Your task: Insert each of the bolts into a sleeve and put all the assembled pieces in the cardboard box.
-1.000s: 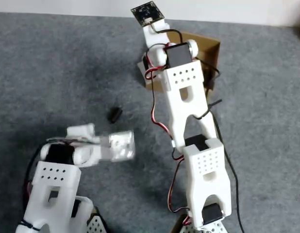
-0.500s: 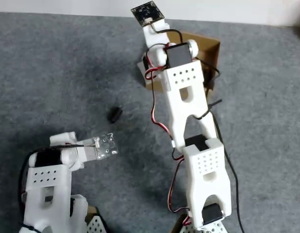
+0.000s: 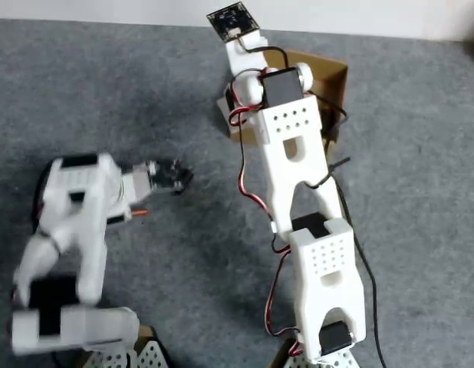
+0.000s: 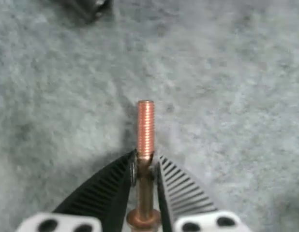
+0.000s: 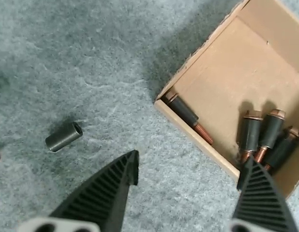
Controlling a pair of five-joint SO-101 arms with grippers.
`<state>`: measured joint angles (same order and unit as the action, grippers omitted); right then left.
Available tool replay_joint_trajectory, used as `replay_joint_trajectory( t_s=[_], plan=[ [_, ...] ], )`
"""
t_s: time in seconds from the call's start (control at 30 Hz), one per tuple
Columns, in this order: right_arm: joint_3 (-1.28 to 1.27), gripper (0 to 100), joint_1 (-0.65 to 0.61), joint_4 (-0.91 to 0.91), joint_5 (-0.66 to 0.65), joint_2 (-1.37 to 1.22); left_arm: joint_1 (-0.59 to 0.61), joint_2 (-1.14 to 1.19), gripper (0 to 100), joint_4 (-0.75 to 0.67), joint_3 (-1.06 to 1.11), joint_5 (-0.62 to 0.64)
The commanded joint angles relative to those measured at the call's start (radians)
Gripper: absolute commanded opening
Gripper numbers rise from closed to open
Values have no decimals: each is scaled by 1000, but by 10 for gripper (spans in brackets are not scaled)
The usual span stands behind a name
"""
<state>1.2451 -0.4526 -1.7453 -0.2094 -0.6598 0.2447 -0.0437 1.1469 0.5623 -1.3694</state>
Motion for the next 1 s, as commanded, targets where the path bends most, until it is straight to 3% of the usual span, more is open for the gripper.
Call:
replay_joint_trajectory(
  t_s=[0.0, 0.27, 0.37, 0.57, 0.67, 0.73, 0.9, 0.97],
  plan=[
    [2, 300, 13, -19, 5, 8, -19, 254, 4, 133, -337, -261],
    [2, 300, 13, -19, 5, 8, -21, 446, 15, 331, -636, -144],
    [2, 300, 13, -19, 5, 8, -15, 473, 137, 350, -687, -57],
    [-70, 300, 13, -19, 5, 10, -25, 484, 164, 310, -789, 261],
    [-85, 300, 13, -19, 5, 12, -38, 479, 162, 310, -846, 568],
    [-85, 300, 13, -18, 5, 12, -33, 479, 162, 331, -862, 888],
    [-85, 300, 13, -18, 5, 12, -44, 489, 161, 535, -862, 1763],
    [-85, 300, 13, -18, 5, 12, -82, 489, 161, 565, -857, 2007]
  ],
)
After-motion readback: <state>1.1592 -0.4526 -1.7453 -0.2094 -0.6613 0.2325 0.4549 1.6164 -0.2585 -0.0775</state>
